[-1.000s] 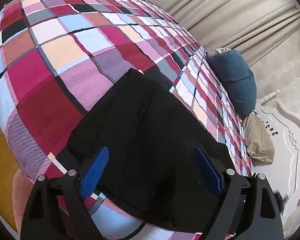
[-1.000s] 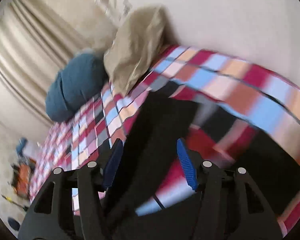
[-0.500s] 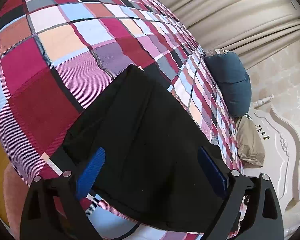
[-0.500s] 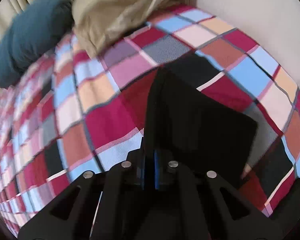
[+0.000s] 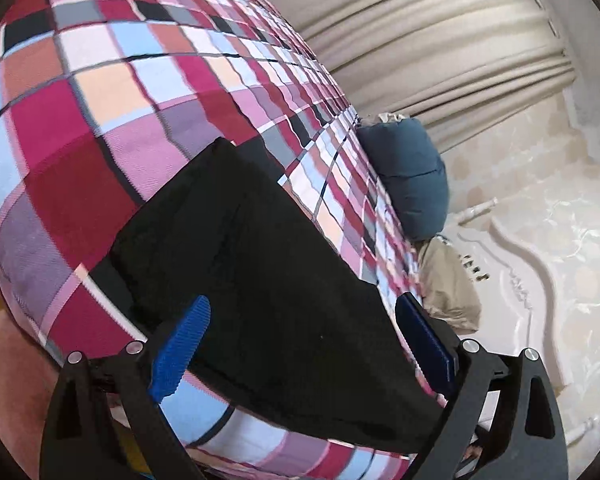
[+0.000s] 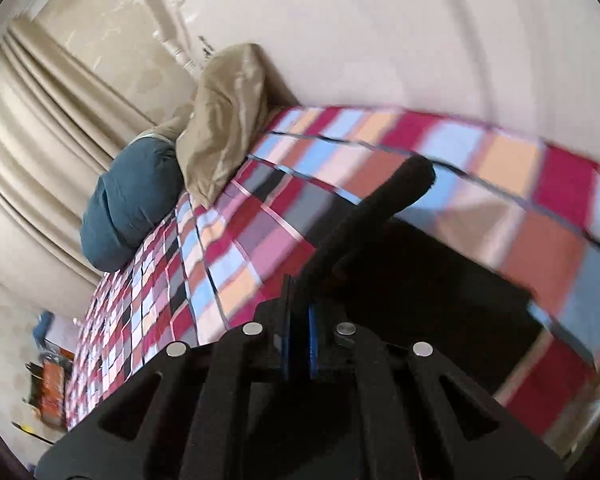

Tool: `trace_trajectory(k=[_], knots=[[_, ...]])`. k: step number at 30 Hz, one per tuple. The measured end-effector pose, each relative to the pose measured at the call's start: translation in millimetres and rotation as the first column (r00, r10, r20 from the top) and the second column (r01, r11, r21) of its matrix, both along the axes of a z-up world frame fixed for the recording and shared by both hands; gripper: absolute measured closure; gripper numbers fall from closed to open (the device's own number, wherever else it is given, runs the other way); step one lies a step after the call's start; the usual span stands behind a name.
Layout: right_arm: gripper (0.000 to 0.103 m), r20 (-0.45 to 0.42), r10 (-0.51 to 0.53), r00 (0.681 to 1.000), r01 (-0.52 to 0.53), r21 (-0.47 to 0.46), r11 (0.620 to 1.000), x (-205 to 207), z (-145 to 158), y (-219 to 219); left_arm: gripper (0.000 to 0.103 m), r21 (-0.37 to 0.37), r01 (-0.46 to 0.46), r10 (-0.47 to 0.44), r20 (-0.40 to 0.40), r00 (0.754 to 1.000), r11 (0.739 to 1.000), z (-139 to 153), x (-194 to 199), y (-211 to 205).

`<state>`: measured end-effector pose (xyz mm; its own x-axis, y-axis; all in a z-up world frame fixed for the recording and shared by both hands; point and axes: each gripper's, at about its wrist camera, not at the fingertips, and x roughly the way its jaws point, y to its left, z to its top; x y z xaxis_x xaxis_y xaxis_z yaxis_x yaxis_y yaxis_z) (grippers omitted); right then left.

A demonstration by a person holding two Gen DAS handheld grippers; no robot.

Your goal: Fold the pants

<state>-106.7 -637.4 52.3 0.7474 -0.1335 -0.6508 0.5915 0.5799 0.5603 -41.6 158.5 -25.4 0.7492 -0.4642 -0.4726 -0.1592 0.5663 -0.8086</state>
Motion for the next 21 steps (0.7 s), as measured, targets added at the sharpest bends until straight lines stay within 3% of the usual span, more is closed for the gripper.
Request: trace_trajectory(k=[4,9,21], knots=[[0.097,-0.027,-0.024,0.999,0.026,0.075,0.997,-20.6,-33.4,-3.1,0.010,-0.101,-0.021,0.024,0.028,0.999,0.995,-9.4,-10.1,13.0],[0.097,-0.047,-0.031,0.998,0.035,0.091,0.995,-22.1,-48.1,-1.1,0.010,-0.188,-0.085,0.094,0.044,0.995,0.979,-18.1,-23.1,29.3],[0.093,-0.063,-0.039,0.997,0.045,0.097,0.994,-22.3,-57.0,4.3,0.010,-0.088,-0.147,0.141,-0.071,0.988,0.985,-42.2,-7.3,28.6]])
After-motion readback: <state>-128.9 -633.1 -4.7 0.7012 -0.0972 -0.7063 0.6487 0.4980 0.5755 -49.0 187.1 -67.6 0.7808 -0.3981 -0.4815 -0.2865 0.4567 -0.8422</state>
